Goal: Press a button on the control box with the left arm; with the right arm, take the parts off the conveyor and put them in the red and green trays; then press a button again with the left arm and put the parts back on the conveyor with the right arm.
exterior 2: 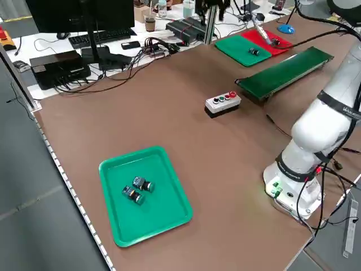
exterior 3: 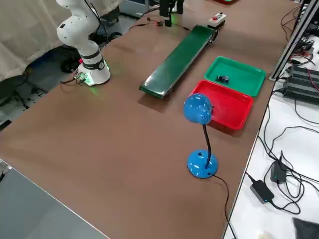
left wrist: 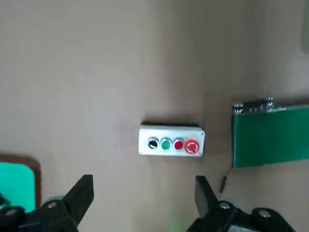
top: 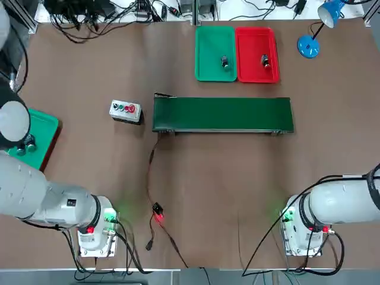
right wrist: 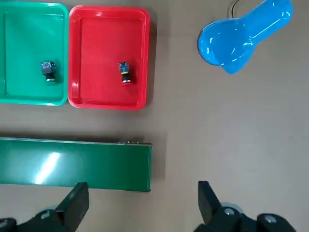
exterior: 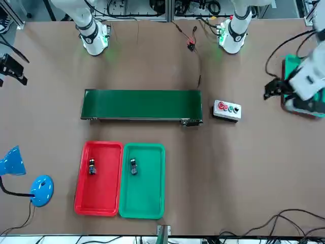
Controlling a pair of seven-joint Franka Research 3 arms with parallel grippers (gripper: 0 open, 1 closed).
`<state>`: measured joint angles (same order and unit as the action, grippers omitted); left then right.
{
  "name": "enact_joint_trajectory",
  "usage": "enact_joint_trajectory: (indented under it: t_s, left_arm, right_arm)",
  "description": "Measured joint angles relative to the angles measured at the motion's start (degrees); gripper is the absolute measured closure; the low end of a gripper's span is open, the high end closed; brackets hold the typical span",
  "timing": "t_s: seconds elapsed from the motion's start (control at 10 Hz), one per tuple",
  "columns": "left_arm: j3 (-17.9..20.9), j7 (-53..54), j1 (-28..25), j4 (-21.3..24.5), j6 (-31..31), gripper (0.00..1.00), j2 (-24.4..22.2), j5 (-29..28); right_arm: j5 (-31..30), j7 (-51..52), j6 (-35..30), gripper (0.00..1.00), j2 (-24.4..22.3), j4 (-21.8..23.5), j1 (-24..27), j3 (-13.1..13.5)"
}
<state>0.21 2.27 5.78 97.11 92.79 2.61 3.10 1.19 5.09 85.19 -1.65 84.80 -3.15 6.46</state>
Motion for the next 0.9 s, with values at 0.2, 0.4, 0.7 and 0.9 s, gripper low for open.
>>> enact_joint_trajectory:
  t_s: [0.2,0.4,0.7,0.9]
  left_arm:
    - [-0.17,-0.46,0.24,3.13,1.17,0.32,-0.2,0.07]
    - [-0.25,-0.45,0.24,4.22,2.51,0.63,-0.67,0.07]
    - [-0.89,-0.68,0.2,8.22,3.98,0.99,-1.8,0.08]
    - [-2.39,-1.9,0.19,17.09,13.7,0.99,-3.71,0.08]
  right_arm:
    - [0.0,0.4,-1.73,0.0,-0.05,-0.37,-0.07,0.0]
    - [0.0,0.67,-3.07,0.0,-0.24,-1.12,-0.21,-0.12]
    - [0.0,0.65,-3.63,0.0,-0.27,-1.14,-0.3,-0.13]
    - [0.0,0.65,-4.19,0.0,-0.27,-1.14,-0.31,-0.13]
